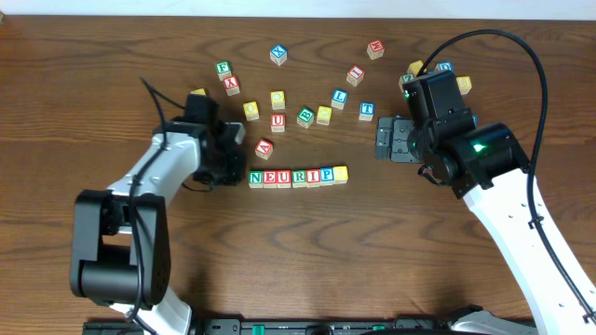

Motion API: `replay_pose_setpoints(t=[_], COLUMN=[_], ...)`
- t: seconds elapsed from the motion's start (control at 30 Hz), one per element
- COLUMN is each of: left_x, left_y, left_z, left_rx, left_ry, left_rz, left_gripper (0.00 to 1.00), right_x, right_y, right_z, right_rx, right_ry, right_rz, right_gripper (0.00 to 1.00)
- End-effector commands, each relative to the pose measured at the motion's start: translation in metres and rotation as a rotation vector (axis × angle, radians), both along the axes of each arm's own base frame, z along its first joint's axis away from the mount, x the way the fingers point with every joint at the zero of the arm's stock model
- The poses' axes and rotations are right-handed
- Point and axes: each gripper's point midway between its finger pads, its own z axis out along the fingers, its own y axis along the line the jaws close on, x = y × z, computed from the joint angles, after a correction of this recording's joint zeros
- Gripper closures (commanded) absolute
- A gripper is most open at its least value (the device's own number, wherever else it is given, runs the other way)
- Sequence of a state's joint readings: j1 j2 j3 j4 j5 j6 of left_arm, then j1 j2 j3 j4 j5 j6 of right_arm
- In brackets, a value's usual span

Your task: Spell out NEURIPS

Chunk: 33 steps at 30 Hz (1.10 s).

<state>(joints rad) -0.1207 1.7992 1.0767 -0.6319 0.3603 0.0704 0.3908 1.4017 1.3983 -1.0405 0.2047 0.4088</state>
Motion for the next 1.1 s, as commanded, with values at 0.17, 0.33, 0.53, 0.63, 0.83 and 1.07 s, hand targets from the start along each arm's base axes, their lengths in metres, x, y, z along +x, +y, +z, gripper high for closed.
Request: replay_pose_setpoints(t=[0.17,0.33,0.53,0.63,0.83,1.07], left_x=[-0.002,-0.002,-0.003,-0.002,-0.001,-0.008], left_y=[-0.019,-0.019,-0.018,-0.009,0.025,0.036], left_z=[-0.006,-0.006,-0.006,-0.006,0.003,0.068], left_rx=[0.000,0.000,0.002,0.008,0.007,-0.007], left_ry=[-0.009,-0.009,-0.002,0.005,0.029,-0.103], left_rz=[-0.029,-0.029,-0.026,0.011,0.136,0.169], left_gripper=[0.87,0.87,0.93,0.92,0.92,0.78], right_x=[-0.004,-0.004,-0.005,-0.005,-0.004,0.003], right_y=[-0.003,-0.003,-0.003,-0.005,-0.011,-0.046], right_z=[0.003,0.003,0.003,0.003,0.003,0.005], right_rx=[-0.001,-0.001,-0.003,-0.011,-0.023,-0.079], right_ry=[-0.001,-0.001,0.003,0.003,0.004,-0.013], right_rz=[0.001,0.001,0.001,-0.002,-0.014,-0.119], right_gripper=[0.01,0.01,0.01,0.01,0.01,0.01])
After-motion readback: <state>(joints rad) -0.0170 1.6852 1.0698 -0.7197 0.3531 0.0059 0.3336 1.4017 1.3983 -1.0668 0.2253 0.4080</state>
